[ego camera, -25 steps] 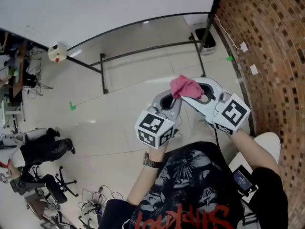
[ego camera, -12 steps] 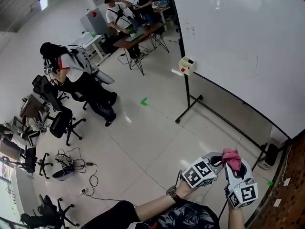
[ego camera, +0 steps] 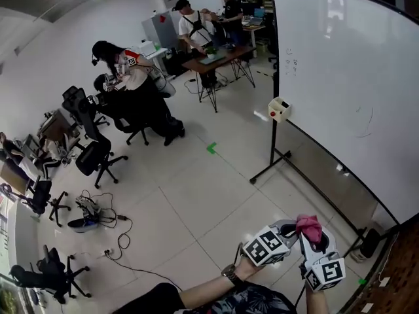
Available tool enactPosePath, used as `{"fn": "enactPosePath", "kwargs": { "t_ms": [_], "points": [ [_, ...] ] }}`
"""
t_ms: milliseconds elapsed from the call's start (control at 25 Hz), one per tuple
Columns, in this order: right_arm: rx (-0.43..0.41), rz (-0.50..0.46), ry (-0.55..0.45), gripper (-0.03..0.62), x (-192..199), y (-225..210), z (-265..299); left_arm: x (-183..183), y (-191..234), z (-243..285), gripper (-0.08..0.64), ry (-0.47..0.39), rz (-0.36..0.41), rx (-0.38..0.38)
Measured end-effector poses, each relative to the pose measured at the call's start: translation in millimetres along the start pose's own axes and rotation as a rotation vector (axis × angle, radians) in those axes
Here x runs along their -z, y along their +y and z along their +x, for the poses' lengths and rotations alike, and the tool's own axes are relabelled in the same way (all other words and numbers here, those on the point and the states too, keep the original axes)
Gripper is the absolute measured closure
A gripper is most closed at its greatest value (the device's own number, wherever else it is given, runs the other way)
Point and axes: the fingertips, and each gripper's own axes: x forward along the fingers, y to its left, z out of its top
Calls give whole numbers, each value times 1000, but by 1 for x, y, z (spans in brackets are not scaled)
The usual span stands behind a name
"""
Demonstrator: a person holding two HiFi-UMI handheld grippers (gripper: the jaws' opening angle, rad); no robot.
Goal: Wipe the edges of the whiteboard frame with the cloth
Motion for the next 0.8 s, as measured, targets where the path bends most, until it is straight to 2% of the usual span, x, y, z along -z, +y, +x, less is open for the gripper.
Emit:
{"fn": "enactPosePath", "kwargs": {
  "t_ms": [440,800],
  "points": [
    [-72,27,3,459,-1,1,13,-1,15,-5,560,7,-23,-72],
    [-123,28,-1,460,2,19,30,5,29,-25,560,-5,-39,-127]
  ]
}}
